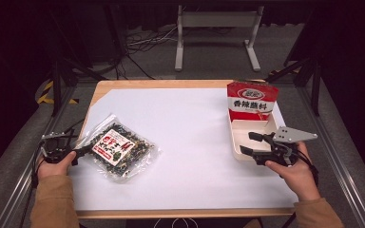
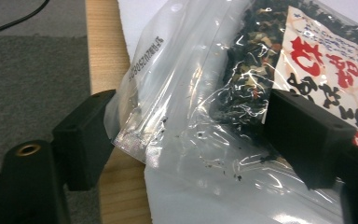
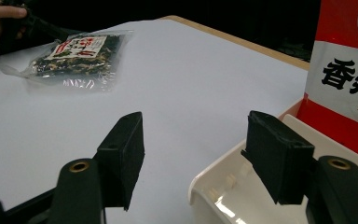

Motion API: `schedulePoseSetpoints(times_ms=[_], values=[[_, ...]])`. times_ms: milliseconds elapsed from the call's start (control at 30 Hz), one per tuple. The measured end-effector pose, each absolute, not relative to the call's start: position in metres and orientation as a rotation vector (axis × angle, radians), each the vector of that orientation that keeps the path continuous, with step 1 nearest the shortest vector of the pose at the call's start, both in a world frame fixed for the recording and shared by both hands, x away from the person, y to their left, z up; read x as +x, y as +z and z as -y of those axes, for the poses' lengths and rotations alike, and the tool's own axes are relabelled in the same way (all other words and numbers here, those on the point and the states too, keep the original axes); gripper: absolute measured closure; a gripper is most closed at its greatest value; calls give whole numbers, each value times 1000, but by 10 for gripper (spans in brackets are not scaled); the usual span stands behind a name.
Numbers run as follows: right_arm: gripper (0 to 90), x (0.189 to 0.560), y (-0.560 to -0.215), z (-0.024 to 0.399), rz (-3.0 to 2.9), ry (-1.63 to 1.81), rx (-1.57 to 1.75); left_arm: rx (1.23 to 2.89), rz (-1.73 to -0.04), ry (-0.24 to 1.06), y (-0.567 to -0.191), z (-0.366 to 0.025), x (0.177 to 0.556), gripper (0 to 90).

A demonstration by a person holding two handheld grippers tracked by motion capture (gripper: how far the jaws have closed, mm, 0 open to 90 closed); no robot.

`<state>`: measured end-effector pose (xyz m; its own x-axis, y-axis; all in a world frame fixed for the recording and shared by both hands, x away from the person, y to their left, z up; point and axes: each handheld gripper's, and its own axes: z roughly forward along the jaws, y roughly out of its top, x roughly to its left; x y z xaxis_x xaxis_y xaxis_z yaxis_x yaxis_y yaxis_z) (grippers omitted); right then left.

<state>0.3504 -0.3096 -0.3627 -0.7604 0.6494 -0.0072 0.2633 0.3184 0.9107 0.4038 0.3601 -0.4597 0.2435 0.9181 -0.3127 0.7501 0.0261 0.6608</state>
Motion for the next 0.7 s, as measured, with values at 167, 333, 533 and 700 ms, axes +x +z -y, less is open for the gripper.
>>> schedulePoseSetpoints(times_ms=[167, 333, 533, 700], values=[[370, 351, -363, 309, -2219, 1427, 809, 1771, -1510, 301, -459, -358, 403, 284], [369, 351, -363, 307, -2221, 1427, 805, 1795, -1512, 329, -457, -355, 403, 353], [367, 350, -362, 307, -2218, 1435, 796, 1886, -1508, 470, -447, -343, 399, 541], [365, 350, -363, 307, -2220, 1436, 800, 1933, -1479, 503, -445, -335, 401, 644]])
